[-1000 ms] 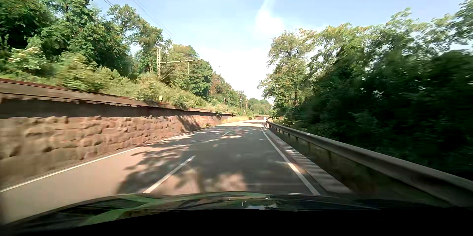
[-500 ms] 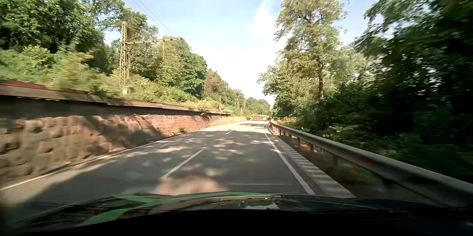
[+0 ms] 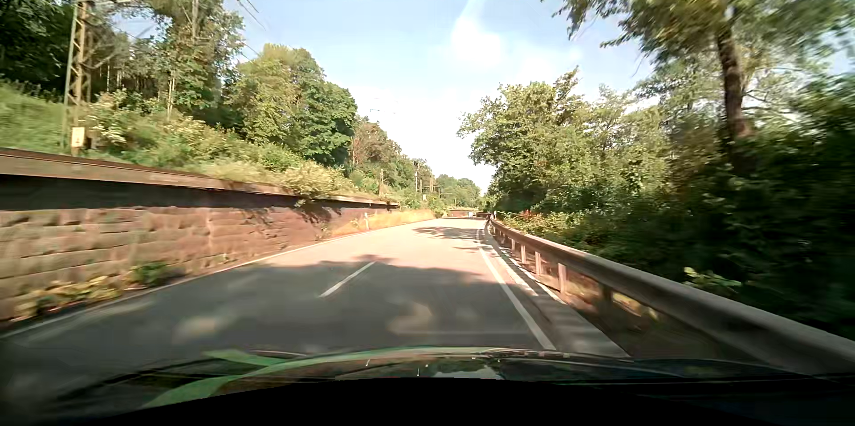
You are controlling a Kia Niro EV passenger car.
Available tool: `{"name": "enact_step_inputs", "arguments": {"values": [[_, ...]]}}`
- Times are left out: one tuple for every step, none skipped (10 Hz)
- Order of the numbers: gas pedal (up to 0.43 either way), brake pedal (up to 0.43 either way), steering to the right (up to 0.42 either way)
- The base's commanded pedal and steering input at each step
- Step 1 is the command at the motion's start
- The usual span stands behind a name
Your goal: Follow the waypoints while adhering to traffic rules and regulations
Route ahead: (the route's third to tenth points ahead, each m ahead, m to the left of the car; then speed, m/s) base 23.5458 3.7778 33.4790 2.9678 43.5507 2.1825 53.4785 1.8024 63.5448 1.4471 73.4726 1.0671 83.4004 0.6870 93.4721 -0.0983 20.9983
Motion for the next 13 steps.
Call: {"name": "enact_step_inputs", "arguments": {"values": [[0.157, 0.000, 0.014], [0.157, 0.000, 0.013], [0.157, 0.000, 0.013], [0.157, 0.000, 0.012], [0.177, 0.000, 0.011], [0.189, 0.000, 0.009], [0.209, 0.000, 0.008], [0.209, 0.000, 0.009], [0.209, 0.000, 0.010], [0.209, 0.000, 0.011], [0.209, 0.000, 0.011], [0.209, 0.000, 0.011], [0.220, 0.000, 0.010]]}}
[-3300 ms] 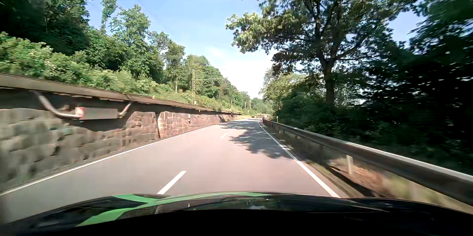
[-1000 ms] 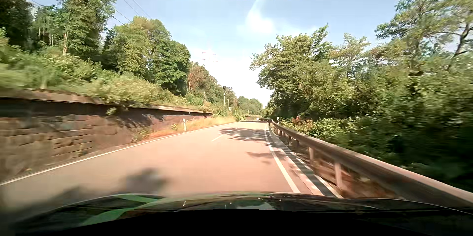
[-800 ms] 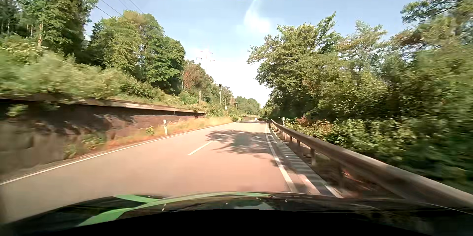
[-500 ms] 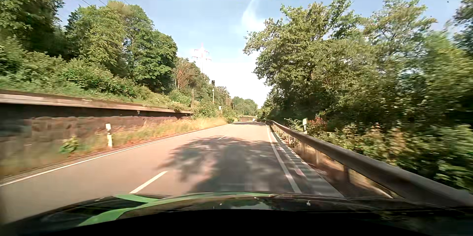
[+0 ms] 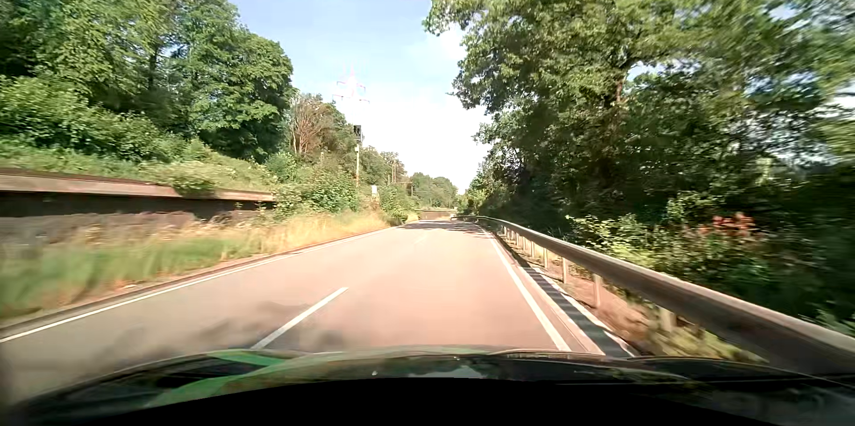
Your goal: Follow the waypoints while adhering to traffic rules and regulations
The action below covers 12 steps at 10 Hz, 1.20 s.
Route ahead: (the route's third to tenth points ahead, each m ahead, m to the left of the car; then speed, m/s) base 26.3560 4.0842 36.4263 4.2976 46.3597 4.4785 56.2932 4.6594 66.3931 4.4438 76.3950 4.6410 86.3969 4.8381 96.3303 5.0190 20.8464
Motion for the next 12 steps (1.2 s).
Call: {"name": "enact_step_inputs", "arguments": {"values": [[0.228, 0.000, 0.007], [0.240, 0.000, 0.003], [0.240, 0.000, 0.001], [0.240, 0.000, 0.000], [0.240, 0.000, 0.000], [0.240, 0.000, -0.001], [0.240, 0.000, -0.002], [0.240, 0.000, -0.003], [0.240, 0.000, -0.004], [0.240, 0.000, -0.005], [0.248, 0.000, -0.006], [0.248, 0.000, -0.007]]}}
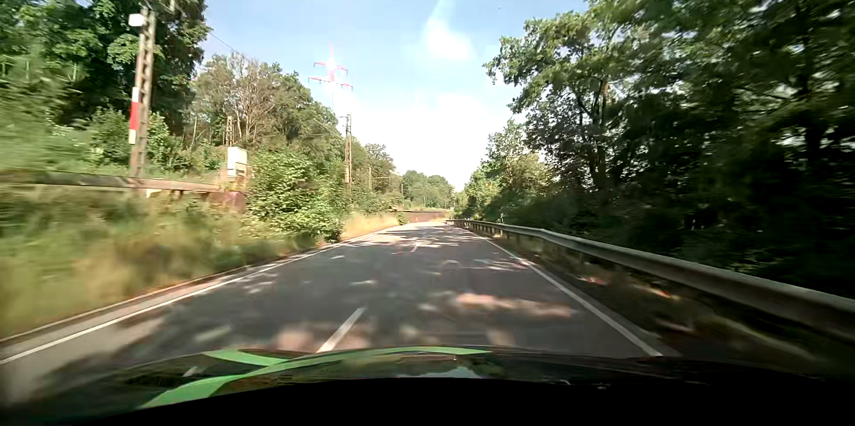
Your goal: Follow the waypoints while adhering to traffic rules and regulations
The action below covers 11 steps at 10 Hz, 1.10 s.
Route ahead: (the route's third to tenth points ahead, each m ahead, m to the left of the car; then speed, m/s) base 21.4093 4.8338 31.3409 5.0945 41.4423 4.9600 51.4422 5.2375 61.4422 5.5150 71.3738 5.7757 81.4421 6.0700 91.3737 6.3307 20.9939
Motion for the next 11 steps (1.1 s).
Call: {"name": "enact_step_inputs", "arguments": {"values": [[0.248, 0.000, -0.009], [0.240, 0.000, -0.011], [0.197, 0.000, -0.011], [0.197, 0.000, -0.011], [0.197, 0.000, -0.012], [0.197, 0.000, -0.012], [0.209, 0.000, -0.012], [0.220, 0.000, -0.012], [0.240, 0.000, -0.011], [0.248, 0.000, -0.011], [0.248, 0.000, -0.011]]}}
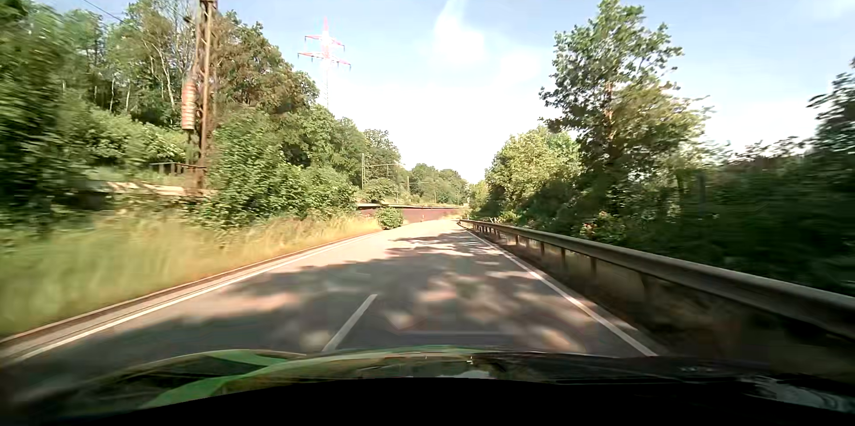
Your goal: Follow the waypoints while adhering to traffic rules and regulations
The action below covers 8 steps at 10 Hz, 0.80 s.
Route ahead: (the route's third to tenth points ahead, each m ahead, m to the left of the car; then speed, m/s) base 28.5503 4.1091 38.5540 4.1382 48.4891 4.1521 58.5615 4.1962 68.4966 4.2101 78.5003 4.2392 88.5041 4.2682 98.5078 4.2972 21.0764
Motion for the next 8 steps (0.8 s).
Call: {"name": "enact_step_inputs", "arguments": {"values": [[0.248, 0.000, -0.011], [0.228, 0.000, -0.011], [0.197, 0.000, -0.011], [0.189, 0.000, -0.008], [0.189, 0.000, -0.006], [0.197, 0.000, -0.005], [0.209, 0.000, -0.005], [0.220, 0.000, -0.005]]}}
